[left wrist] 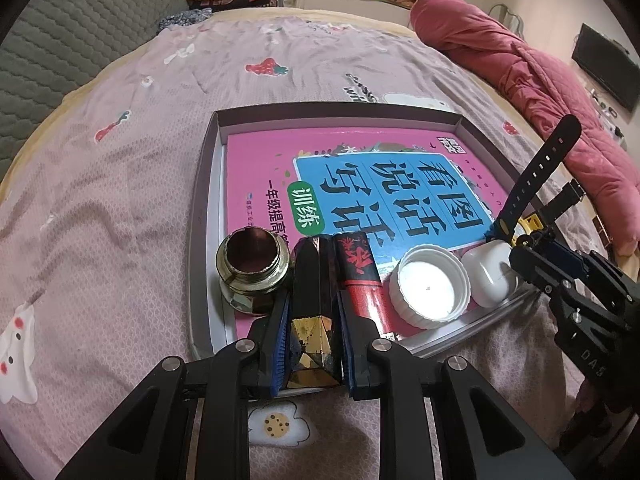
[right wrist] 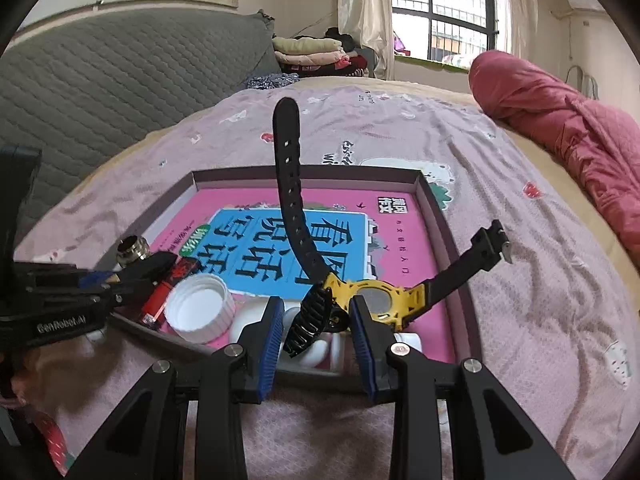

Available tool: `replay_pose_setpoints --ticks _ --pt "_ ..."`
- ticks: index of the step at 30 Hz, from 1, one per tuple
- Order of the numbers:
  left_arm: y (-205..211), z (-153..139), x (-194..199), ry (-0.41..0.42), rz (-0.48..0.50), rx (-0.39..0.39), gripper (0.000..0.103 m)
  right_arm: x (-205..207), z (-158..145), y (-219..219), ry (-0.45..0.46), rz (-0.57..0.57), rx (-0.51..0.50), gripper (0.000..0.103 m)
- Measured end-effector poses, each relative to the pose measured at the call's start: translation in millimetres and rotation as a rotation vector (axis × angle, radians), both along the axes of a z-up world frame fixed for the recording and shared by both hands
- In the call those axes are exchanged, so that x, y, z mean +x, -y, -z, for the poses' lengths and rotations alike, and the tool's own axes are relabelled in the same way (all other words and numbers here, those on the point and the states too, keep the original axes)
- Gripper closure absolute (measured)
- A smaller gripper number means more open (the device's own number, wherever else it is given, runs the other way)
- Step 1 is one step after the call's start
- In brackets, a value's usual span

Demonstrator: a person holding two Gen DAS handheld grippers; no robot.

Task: Organize rigid objects
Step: 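Lower the lipstick into the tray and open the left tool while the right tool releases the clip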

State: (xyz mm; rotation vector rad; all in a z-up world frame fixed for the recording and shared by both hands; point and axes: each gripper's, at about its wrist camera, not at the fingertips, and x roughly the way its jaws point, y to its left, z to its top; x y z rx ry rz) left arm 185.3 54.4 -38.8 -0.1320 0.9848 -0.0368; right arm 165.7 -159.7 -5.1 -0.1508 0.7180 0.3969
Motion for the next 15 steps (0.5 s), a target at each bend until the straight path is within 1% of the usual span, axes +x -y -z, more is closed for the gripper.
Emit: replay_pose_setpoints --ticks 15 --pt "0.6 0.4 -0.4 -0.006 0.002 -0.010 0.081 -0.8 -1.3 -1.0 -0.005 0.010 -0.005 0.069"
